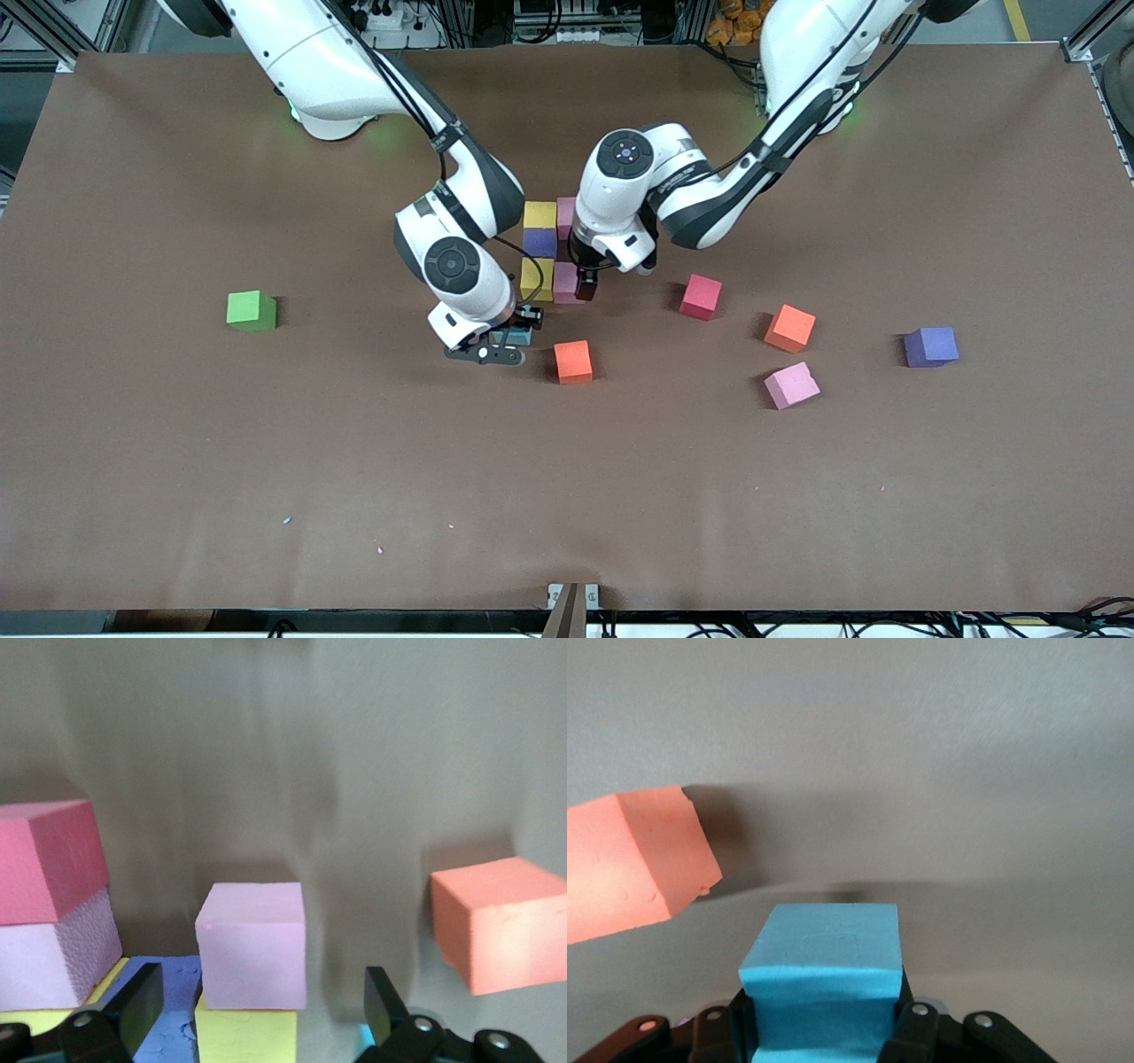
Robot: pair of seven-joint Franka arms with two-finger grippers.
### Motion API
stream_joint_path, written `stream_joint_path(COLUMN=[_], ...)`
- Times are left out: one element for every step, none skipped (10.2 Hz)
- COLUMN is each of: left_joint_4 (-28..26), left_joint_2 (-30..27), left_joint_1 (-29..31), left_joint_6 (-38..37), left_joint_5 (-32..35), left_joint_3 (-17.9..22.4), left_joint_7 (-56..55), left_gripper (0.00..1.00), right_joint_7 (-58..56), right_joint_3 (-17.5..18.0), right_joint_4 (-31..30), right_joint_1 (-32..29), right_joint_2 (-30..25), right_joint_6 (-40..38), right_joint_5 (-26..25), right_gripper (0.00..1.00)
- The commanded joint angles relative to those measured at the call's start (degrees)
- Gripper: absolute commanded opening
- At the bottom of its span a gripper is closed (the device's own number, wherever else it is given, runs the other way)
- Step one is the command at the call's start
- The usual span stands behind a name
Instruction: Arrange 11 blocks into digit 3
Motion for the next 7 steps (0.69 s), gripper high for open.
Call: stream_joint_path(left_joint_4=[-2.13,-2.22,-2.13,-2.22,-2.31,-2.83,-4.75], left_joint_2=[-3.54,-4.07,-5.04,-6.26,-6.62,-6.63,-6.71], left_joint_1=[9.09,12.6,15.77,19.37,23.93,28.41,32.98], left_joint_6=[-4.46,-6.22,-8.15,-8.95,-10.87,-12.89,-13.26], left_joint_5=[1.08,1.08,1.08,1.08,1.08,1.08,1.08], left_joint_3=[-6.36,-8.82,-10.75,-12.86,-16.1,-18.75,-21.56], left_joint_7=[2.78,5.66,6.99,8.4,10.42,12.78,14.72], left_gripper=[1.0,1.0,1.0,1.0,1.0,1.0,1.0], right_joint_7=[2.59,2.5,2.41,1.89,1.8,1.8,1.88], right_joint_3=[0.29,0.29,0.29,0.29,0.29,0.29,0.29], right_joint_4=[1.61,1.44,1.43,1.35,1.17,1.0,0.56], right_joint_1=[1.46,1.91,2.26,2.35,2.35,2.35,2.44], right_joint_2=[0.89,1.07,1.24,1.24,1.33,1.51,1.77], right_joint_6=[0.77,2.52,2.71,2.8,3.15,3.67,4.46], right_joint_5=[-1.18,-1.27,-1.35,-1.61,-2.49,-2.76,-2.76], right_gripper=[0.0,0.0,0.0,0.0,0.0,0.0,0.0])
